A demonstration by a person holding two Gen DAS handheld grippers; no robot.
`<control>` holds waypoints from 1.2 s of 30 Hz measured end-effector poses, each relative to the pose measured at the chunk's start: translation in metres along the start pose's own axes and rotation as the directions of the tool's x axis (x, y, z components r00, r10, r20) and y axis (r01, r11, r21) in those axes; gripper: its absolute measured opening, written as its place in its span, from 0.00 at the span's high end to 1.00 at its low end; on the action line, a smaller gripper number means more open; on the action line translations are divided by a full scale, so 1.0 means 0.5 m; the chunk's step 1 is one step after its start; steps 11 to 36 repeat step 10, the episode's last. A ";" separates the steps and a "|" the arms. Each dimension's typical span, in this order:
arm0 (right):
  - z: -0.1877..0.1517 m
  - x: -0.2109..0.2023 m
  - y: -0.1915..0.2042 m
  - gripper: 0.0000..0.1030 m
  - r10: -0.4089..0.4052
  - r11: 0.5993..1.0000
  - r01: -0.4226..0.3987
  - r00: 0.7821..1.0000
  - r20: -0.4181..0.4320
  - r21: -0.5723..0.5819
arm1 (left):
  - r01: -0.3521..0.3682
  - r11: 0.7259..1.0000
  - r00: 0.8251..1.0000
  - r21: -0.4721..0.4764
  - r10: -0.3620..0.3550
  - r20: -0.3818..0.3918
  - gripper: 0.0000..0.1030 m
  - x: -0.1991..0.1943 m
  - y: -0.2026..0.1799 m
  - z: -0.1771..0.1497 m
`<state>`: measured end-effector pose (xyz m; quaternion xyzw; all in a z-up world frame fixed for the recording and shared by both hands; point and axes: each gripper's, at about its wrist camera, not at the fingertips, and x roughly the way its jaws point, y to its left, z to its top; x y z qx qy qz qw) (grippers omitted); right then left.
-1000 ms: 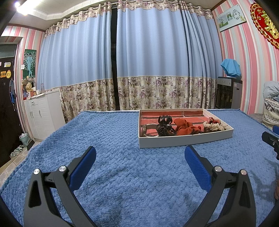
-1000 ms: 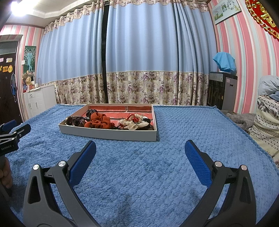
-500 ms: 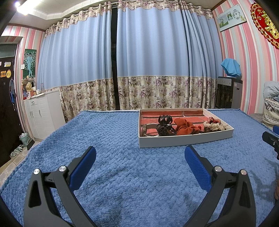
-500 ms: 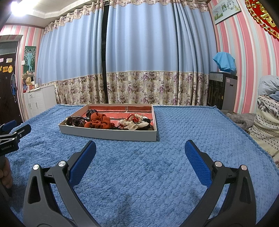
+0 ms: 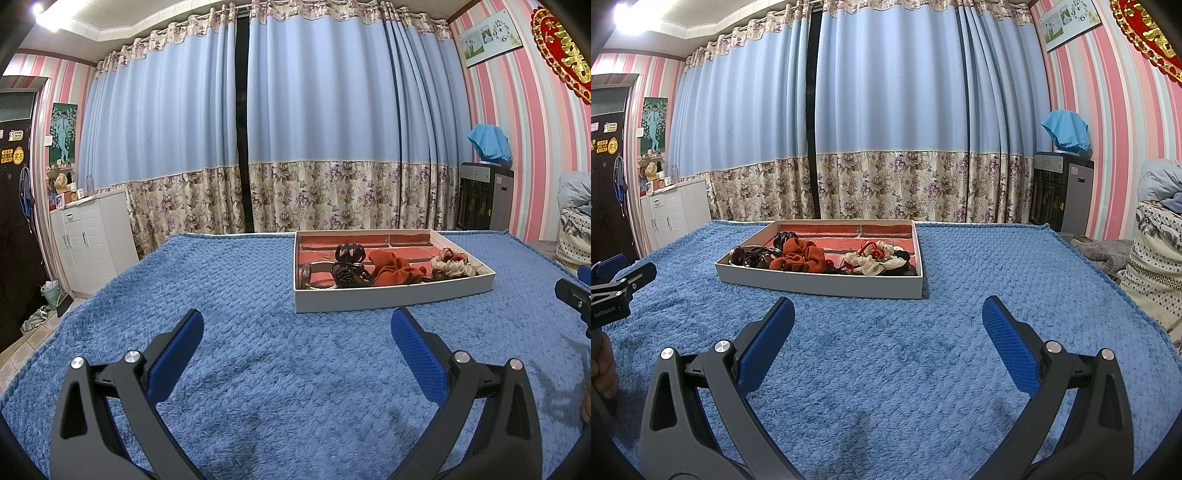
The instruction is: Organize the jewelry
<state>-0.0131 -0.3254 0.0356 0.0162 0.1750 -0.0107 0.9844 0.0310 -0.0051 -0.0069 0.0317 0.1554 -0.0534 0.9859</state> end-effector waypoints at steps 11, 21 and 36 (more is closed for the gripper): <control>-0.001 0.000 0.001 0.04 0.000 1.000 0.000 1.000 0.000 0.000 | -0.001 1.000 1.000 -0.002 0.001 0.000 0.04 -0.003 0.001 -0.001; -0.001 0.000 0.001 0.04 0.000 1.000 0.000 1.000 0.000 0.000 | -0.001 1.000 1.000 -0.002 0.001 0.000 0.04 -0.003 0.001 -0.001; -0.001 0.000 0.001 0.04 0.000 1.000 0.000 1.000 0.000 0.000 | -0.001 1.000 1.000 -0.002 0.001 0.000 0.04 -0.003 0.001 -0.001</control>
